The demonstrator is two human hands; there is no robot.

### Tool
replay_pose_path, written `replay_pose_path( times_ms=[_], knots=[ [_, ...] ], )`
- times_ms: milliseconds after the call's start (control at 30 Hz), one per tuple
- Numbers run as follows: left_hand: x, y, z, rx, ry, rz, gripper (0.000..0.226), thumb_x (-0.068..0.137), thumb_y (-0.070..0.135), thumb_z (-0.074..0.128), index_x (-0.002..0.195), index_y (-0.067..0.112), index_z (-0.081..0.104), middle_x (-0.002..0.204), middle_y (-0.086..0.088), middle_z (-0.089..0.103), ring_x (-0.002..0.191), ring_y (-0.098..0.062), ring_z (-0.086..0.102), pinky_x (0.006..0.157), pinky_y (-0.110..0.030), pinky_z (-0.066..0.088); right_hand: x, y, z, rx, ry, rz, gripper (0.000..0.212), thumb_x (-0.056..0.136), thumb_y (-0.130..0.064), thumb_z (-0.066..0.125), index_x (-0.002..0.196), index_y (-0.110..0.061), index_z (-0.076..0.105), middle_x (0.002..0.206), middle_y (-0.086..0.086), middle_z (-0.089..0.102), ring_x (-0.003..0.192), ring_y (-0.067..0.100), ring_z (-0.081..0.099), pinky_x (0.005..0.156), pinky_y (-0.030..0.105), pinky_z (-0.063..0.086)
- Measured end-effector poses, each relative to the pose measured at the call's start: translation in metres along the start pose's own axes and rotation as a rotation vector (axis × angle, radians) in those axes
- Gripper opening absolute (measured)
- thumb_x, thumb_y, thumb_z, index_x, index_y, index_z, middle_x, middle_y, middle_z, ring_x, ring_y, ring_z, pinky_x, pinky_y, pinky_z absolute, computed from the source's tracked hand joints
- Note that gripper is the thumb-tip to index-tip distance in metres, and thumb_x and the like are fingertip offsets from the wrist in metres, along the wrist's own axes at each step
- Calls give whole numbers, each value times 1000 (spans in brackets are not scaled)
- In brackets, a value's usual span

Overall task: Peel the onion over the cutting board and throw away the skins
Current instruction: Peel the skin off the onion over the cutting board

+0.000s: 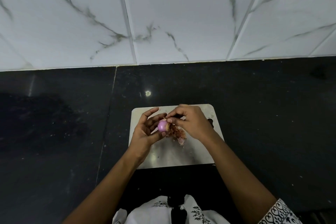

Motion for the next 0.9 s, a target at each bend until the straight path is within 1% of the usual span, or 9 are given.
replay_pose_path(
  times_ms=[133,267,433,567,633,700,800,867,900],
  knots=[
    [-3,4,1,123,-29,42,78,69,-10,71,128,31,44,124,-4,59,117,-21,58,93,-37,52,-1,3,1,-16,31,9,7,81,-14,68,87,-18,70,83,-8,64,81,5,61,77,25,52],
    [-4,11,5,248,-49,93,87,68,-8,73,133,36,37,128,-2,53,119,-18,56,96,-36,49,-2,8,4,77,172,97,7,82,-13,66,82,-20,66,83,-8,63,81,7,61,76,31,55],
    [-4,16,8,291,-22,134,85,71,-11,72,132,37,38,132,4,50,122,-12,54,100,-38,48,-6,13,13,412,292,308,8,87,-18,61,83,-24,64,89,-2,68,88,16,67,80,44,57],
    [-6,18,9,274,-17,142,81,70,-7,73,133,31,39,133,1,53,121,-16,56,99,-43,48,-10,6,16,740,367,372,7,90,-13,57,86,-14,62,93,5,69,86,20,70,77,36,58],
    [-7,18,9,267,-9,142,79,68,0,74,133,29,40,130,-1,55,117,-18,59,98,-43,49,-12,3,17,802,366,387,6,89,-11,58,86,-12,62,93,7,68,86,20,70,74,31,57],
    [-8,17,8,278,3,151,78,67,4,75,132,29,41,127,-2,59,115,-20,61,97,-42,49,-13,5,18,740,353,409,2,86,-12,62,86,-13,64,92,6,69,85,18,70,74,32,58],
    [-8,16,7,333,39,176,80,69,-4,76,133,29,41,123,-1,62,114,-17,61,97,-35,49,-17,15,14,465,384,362,12,81,-12,68,81,-22,63,86,-4,67,83,15,68,76,37,58],
    [-7,14,6,408,53,205,83,70,-7,76,135,29,38,122,5,62,115,-10,59,98,-27,47,-20,20,10,263,392,274,16,80,-11,70,79,-25,62,82,-9,65,80,9,66,74,32,57],
    [-7,14,5,443,60,215,84,71,-7,76,135,31,36,122,10,61,116,-5,58,98,-24,46,-21,21,8,177,348,237,15,80,-9,69,81,-24,64,82,-11,66,80,4,64,74,27,55]
  ],
)
Point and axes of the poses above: each hand's wrist, its own x-axis towards the middle knuckle, its own z-axis out of the palm, y = z × x, the point moved 3 cm from there along x, towards the middle knuckle
